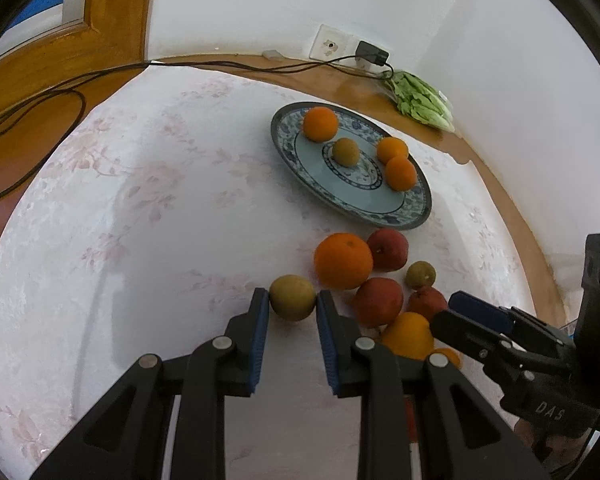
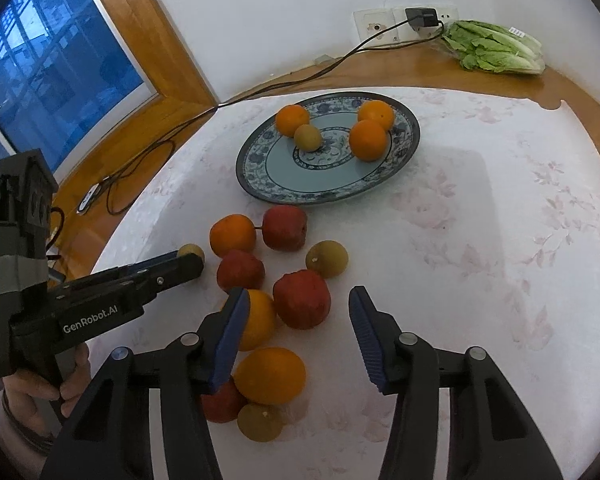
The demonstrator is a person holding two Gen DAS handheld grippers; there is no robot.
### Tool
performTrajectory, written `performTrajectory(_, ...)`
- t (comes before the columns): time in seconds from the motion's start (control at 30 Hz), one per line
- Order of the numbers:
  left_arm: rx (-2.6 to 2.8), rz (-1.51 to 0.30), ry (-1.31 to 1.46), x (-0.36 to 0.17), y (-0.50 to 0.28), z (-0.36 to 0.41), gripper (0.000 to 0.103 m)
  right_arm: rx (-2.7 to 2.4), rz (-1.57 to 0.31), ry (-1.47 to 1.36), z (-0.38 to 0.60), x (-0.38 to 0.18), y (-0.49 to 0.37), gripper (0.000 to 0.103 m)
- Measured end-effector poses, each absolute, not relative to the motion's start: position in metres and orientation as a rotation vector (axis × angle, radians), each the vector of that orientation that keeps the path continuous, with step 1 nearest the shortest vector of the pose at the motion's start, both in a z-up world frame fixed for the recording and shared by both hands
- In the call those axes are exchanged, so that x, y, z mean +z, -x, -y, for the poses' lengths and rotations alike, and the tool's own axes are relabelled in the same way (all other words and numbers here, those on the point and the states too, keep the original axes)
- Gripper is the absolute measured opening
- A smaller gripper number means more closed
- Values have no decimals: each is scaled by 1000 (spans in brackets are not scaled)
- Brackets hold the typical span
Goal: Organize fruits
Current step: 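Close the right tool on another yellow-green fruit while the left tool holds its fruit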
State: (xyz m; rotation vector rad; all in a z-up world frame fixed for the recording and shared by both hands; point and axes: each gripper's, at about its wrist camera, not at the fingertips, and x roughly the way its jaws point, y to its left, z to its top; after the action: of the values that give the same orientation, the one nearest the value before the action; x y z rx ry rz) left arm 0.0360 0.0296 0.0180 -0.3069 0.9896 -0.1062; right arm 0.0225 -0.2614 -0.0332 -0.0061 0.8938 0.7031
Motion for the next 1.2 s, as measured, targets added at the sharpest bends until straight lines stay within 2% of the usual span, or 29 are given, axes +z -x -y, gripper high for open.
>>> performTrajectory(1.03, -121, -972, 312, 23, -33, -28, 25, 677, -954, -66, 263, -40, -41, 51)
performTrajectory(1.13, -118, -972, 313, 23, -32, -28, 25, 685, -964, -90, 265, -42, -43, 49)
performTrajectory(1.2, -116, -974, 314, 22, -32, -28, 25, 694, -959, -91, 264, -42, -42, 44)
